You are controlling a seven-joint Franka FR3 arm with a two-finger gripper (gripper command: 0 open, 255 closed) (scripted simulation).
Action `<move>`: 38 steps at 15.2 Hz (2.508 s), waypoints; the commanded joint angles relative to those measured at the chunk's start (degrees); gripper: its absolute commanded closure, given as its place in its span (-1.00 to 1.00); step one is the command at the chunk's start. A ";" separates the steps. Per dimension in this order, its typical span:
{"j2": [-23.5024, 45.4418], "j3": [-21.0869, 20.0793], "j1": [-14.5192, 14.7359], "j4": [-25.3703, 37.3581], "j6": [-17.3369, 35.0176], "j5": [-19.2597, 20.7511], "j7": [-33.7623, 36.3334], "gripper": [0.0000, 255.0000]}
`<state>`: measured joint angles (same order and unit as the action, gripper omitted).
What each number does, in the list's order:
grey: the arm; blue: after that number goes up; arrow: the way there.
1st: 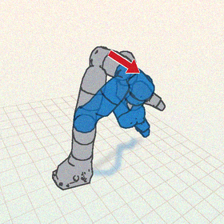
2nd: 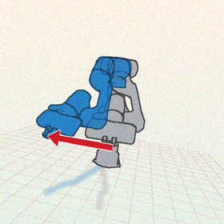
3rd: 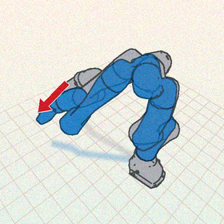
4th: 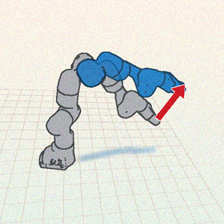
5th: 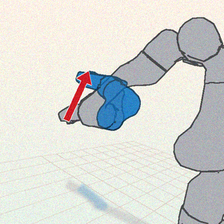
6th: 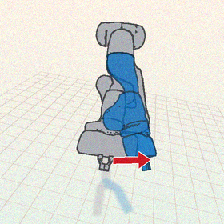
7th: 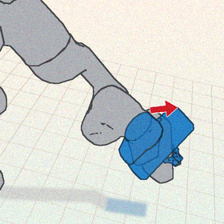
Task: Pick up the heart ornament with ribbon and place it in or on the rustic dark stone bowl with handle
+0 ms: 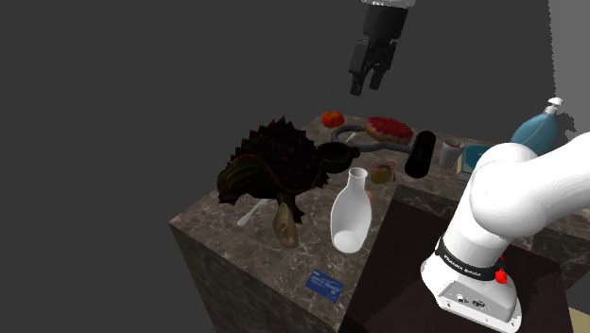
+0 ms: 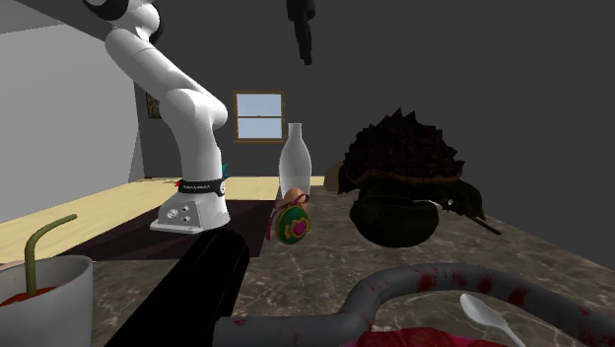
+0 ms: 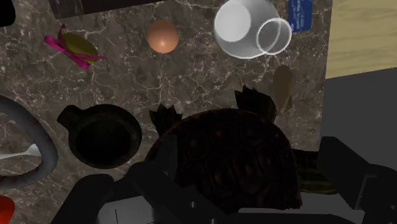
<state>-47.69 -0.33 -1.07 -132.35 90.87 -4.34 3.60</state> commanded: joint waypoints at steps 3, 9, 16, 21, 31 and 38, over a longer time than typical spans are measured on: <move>-1.20 2.12 0.29 -3.51 1.47 1.35 -4.02 -1.00; -2.90 9.09 0.52 -12.39 6.35 6.45 -16.12 -1.00; -0.21 18.38 -0.13 -19.35 13.74 13.76 -30.43 -1.00; 5.50 25.65 -0.38 -21.74 20.61 18.99 -40.68 -1.00; 26.54 41.71 3.92 -19.58 37.83 23.37 -62.46 -1.00; 35.83 46.56 6.92 -19.92 46.52 19.87 -69.16 -1.00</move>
<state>-13.03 45.80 5.41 -152.00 136.06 16.20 -65.04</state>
